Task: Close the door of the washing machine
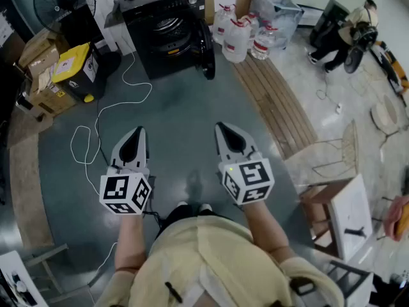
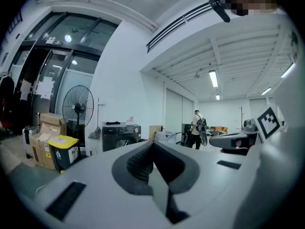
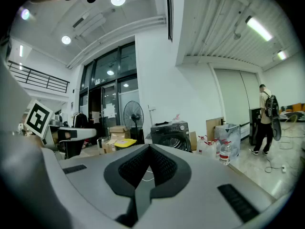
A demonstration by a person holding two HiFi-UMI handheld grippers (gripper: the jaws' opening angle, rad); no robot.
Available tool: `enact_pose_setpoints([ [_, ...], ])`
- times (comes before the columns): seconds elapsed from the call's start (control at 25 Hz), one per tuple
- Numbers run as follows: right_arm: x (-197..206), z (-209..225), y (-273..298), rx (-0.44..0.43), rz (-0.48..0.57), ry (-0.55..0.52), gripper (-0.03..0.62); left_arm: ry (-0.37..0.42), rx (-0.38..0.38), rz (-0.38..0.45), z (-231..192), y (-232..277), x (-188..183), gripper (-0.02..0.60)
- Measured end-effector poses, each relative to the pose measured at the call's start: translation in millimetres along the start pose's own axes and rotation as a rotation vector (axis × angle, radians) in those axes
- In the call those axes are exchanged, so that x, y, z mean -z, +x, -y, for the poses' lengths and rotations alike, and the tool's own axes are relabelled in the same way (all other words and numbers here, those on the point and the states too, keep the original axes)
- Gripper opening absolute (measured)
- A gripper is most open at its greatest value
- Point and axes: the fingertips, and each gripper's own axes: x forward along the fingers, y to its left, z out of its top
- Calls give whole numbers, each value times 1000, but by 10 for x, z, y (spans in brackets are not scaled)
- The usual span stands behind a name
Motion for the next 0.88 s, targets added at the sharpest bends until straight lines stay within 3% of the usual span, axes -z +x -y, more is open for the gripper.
enact_pose_setpoints([
  [0.16,58,29,-20,-4,-8,12,5,-92,27,12,57,-21,65,-12],
  [0.4,155,-2,108,-46,-34,54,6,-129,3,-7,-95,10,142,-12],
  [0.6,260,-10,347,-54,-73,28,8,-90,-15,-49,-252,174,246,-12],
  [0.88,178,44,980,-35,-52,-2,9,-87,-46,-88,-838,706,362,-12],
])
